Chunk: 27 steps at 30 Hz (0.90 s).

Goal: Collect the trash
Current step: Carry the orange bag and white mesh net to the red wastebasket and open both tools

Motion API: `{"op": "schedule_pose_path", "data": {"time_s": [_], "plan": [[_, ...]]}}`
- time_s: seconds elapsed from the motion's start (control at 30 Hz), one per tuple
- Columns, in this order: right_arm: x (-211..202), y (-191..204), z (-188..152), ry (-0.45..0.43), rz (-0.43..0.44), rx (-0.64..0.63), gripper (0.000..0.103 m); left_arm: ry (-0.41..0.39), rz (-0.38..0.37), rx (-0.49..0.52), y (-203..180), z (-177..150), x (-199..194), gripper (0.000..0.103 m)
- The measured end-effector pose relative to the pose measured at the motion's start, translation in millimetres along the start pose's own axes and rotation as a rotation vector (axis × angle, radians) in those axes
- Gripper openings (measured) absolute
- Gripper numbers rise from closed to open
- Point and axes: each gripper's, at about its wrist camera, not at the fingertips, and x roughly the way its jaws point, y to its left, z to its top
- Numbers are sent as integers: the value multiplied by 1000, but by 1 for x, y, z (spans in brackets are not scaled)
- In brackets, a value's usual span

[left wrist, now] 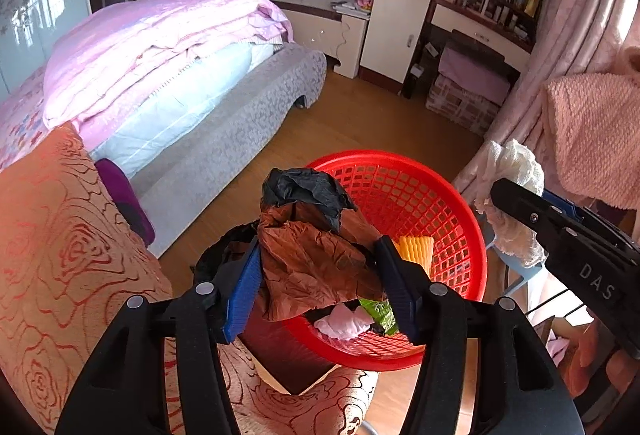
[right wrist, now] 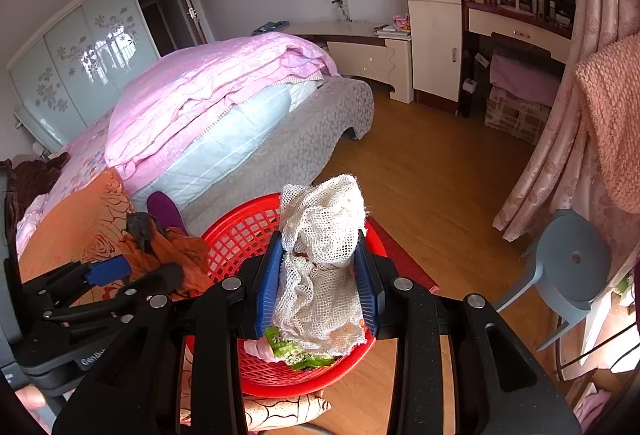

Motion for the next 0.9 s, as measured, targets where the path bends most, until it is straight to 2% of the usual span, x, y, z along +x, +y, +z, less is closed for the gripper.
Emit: {"op": "schedule_pose_path", "data": {"time_s": [0.17, 0.43, 0.7, 0.77, 0.9], "plan": [[6, 0, 1, 13, 0, 3, 34, 4, -1, 9, -1, -1, 6, 60], [16, -1, -2, 43, 10, 13, 34, -10, 4, -20, 6, 0, 3, 73], [33, 16, -12, 102, 60, -36, 35, -61, 46, -74, 31, 0, -21, 74], [36, 23, -15, 120, 83, -48, 38, -76, 61, -82, 36, -1, -29, 76], [34, 30, -16, 114, 109, -52, 62, -105, 82, -104, 49, -4, -48, 80]]}}
